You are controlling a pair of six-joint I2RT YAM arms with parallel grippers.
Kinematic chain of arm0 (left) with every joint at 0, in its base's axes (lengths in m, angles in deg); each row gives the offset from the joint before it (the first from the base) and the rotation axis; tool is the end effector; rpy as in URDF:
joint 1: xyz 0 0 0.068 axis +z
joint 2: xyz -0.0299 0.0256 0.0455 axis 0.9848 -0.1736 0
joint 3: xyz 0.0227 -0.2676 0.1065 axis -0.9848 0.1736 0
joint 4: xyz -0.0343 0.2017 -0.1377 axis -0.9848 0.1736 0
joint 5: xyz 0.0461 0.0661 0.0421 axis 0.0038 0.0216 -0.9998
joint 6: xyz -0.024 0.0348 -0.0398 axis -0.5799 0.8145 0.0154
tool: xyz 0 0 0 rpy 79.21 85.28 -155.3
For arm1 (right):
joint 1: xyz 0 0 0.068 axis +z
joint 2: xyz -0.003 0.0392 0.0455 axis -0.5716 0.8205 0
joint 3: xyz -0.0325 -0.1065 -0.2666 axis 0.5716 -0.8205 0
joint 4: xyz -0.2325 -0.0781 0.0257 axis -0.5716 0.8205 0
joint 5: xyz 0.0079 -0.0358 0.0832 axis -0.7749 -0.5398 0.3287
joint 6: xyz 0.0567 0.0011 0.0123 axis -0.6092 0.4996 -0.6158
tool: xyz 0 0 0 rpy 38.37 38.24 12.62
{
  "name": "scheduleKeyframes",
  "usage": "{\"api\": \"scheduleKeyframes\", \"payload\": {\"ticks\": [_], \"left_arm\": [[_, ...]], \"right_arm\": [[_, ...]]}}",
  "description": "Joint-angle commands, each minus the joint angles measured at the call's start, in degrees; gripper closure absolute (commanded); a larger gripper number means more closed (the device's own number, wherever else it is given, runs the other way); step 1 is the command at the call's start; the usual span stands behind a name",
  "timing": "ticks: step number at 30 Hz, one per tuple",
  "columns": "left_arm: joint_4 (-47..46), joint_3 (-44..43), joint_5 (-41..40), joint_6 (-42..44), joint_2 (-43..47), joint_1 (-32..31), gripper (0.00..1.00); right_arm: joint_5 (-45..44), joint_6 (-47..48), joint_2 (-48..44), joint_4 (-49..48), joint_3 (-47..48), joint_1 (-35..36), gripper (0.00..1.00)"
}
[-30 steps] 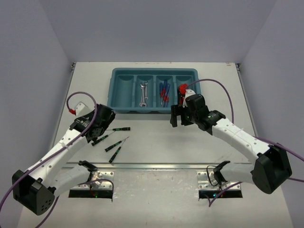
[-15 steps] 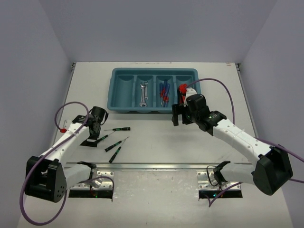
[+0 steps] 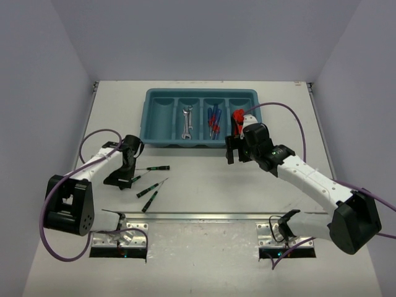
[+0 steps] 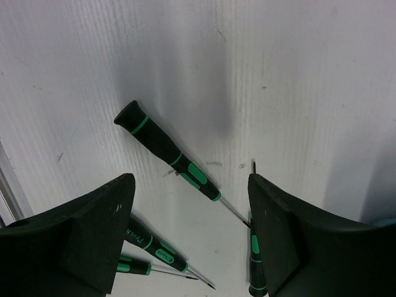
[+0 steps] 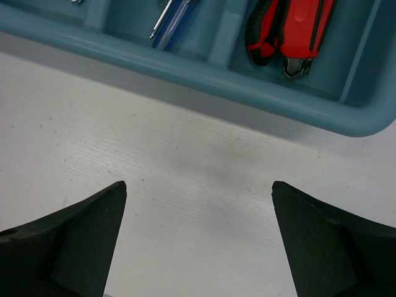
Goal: Sort the tools into containers
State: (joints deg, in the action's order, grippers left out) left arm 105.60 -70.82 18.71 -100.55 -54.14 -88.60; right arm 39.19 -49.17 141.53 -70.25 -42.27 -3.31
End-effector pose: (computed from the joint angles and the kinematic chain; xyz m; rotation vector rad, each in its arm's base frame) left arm 0.1837 -0.0089 0.1986 -1.8775 1.9793 0.3571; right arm 0.2086 0.1195 0.2575 -0.1025 2.3158 0.2739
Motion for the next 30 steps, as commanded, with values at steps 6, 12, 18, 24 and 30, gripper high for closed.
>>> {"api": "scheduleKeyframes", "payload": {"ticks": [6, 12, 18, 24, 30], "left_arm": [[-6.93, 3.52, 4.09, 0.95, -2.50, 3.20, 0.39], [-8.40, 4.03, 4.91, 1.33, -3.97, 3.41, 0.41], [-8.79, 4.90, 4.81, 0.56, -5.65, 3.50, 0.49], [-9.24, 5.11, 5.39, 0.43, -7.24, 3.50, 0.57], [-9.47, 5.11, 5.01, 0.44, -7.58, 3.59, 0.62]], "right_arm": [[-1.23, 1.04, -0.24, -2.29, -0.10, -0.36, 0.01], [-1.05, 1.03, 0.17, -2.29, 0.01, -0.44, 0.01], [-1.13, 1.01, 0.07, -2.26, -0.02, -0.44, 0.01], [-1.13, 0.97, 0.08, -2.20, -0.07, -0.43, 0.01], [-1.04, 0.87, 0.07, -2.28, -0.08, -0.44, 0.01]]}}
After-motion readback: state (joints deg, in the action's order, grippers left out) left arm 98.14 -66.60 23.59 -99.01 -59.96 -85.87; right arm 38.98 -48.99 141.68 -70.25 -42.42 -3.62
